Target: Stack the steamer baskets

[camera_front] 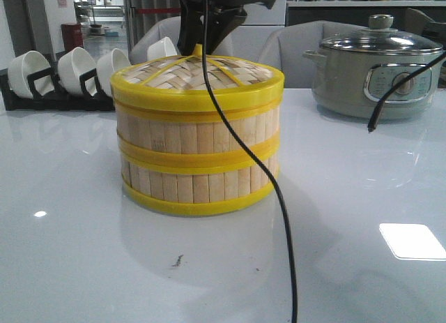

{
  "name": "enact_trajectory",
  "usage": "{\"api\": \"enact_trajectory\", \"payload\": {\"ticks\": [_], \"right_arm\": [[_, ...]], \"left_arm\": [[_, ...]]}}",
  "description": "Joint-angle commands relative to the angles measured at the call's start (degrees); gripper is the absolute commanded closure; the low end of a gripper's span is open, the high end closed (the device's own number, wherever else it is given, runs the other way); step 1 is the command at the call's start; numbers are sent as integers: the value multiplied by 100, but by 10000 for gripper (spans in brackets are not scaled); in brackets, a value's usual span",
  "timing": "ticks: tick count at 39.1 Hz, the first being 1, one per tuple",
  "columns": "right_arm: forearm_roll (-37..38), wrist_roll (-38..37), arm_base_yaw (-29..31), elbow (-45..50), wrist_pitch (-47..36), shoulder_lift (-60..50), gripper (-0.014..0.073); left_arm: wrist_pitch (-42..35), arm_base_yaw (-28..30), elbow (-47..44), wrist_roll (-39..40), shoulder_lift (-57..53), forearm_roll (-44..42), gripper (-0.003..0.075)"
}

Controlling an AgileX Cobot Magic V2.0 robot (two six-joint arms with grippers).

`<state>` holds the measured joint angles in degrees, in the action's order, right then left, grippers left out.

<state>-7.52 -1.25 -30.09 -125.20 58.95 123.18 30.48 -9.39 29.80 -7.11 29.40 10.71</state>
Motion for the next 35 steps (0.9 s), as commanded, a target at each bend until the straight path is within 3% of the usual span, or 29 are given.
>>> {"api": "enact_trajectory", "payload": {"ticks": [1, 7, 13, 16, 35], "right_arm": [[1, 35, 28, -219, -329, -364, 564], [1, 35, 28, -219, -296, -364, 507], [1, 35, 28, -219, -333, -364, 256], [1, 35, 28, -219, -371, -364, 187], [111, 31, 68, -219, -649, -721, 189]], "left_arm": [[-510, -1, 165, 72, 24, 65, 635], [-510, -1, 165, 72, 24, 65, 635], [-510, -1, 165, 72, 24, 65, 635], [-510, -1, 165, 72, 24, 65, 635], [-510, -1, 165, 72, 24, 65, 635]]}}
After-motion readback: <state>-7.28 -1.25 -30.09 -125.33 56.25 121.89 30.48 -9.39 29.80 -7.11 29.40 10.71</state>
